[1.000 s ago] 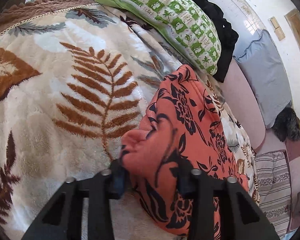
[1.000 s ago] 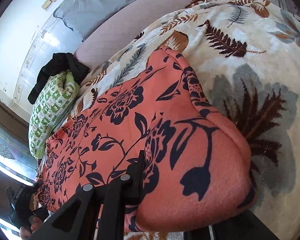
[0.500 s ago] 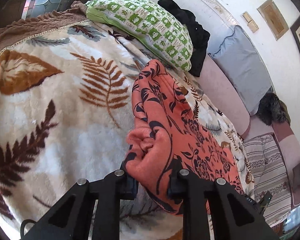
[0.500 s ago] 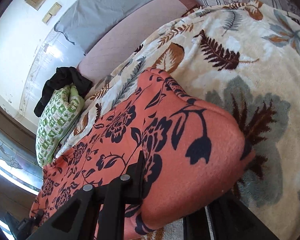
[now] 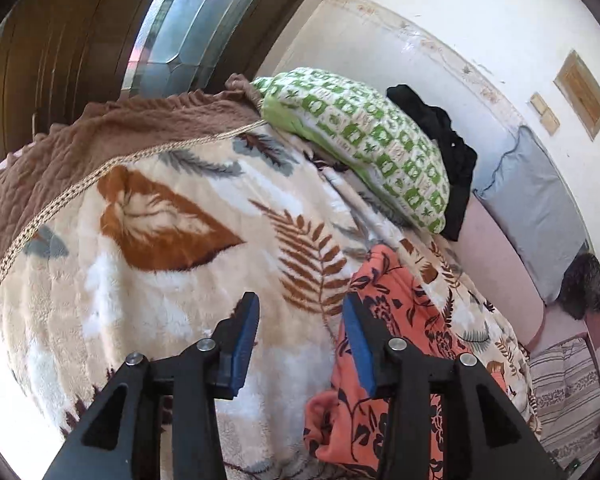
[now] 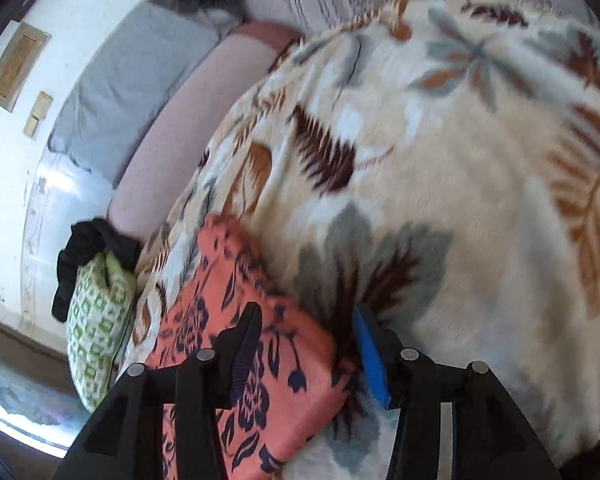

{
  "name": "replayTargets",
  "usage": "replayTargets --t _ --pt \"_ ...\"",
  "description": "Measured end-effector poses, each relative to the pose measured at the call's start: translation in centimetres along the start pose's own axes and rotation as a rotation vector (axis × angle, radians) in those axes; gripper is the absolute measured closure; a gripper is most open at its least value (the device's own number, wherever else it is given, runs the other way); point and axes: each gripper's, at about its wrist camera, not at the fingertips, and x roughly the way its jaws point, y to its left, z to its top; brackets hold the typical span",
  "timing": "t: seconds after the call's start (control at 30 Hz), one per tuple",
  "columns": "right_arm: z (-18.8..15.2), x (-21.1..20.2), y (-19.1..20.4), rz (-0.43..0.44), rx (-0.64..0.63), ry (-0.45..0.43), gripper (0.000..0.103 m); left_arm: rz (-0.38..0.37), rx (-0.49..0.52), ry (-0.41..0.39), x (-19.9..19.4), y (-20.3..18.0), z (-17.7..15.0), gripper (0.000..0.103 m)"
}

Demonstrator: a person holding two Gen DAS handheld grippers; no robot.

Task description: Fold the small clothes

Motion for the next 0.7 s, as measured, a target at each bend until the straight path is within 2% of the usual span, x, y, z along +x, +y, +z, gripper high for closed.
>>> replayTargets --t 0.07,0.17,0.2,0.27,0.3,0.33,0.37,0.4,0.47,0.53,0.6,0.7 --pt "1.2 -1.5 0.6 0.046 -0.035 -0.069 0.052 -0.076 0.074 0.042 0.7 -2.1 -0.6 0.057" --pt "1.2 -1.3 3.3 0.131 -0.16 -0.049 0.052 -0.092 0.269 0.116 2.3 -6.7 -2.8 0.056" --pt "0.8 -0.8 3.9 0.162 -0.19 -0.019 0.052 -0.082 0.327 0.142 2.9 -7.9 -3.6 0.051" --pt "-0.2 1.6 5.1 0.211 -0.206 0.107 0.053 -0.007 0.393 0.213 4.8 -8.9 -5.0 0.042" --pt "-0.7 3.0 5.1 0.204 -0.193 0.17 0.053 0.045 0.404 0.256 6.0 -8.7 -5.6 0.042" --pt "-1.2 4.5 4.8 0.167 -0.179 0.221 0.054 0.102 0.42 0.298 7.3 -8.4 -6.1 0.042" --pt "-1.8 5.6 4.3 0.109 -0.177 0.255 0.059 0.166 0.449 0.315 8.2 -8.1 -6.4 0.035" --pt "-1.9 6.2 4.1 0.071 -0.177 0.252 0.066 0.19 0.444 0.325 8.7 -7.6 -6.4 0.021" --pt "-2.0 5.7 4.7 0.051 -0.205 0.232 0.065 0.157 0.381 0.329 8.8 -6.5 -5.6 0.02" --pt "-2.4 5.1 6.4 0.038 -0.284 0.202 0.064 0.123 0.34 0.331 8.5 -5.8 -4.9 0.02" --pt "-3.4 4.8 9.2 0.094 -0.365 0.198 0.064 0.106 0.284 0.302 7.9 -5.1 -4.1 0.02" --pt "-6.0 5.6 15.0 0.215 -0.5 0.278 0.064 0.111 0.223 0.246 7.0 -4.4 -2.9 0.02"
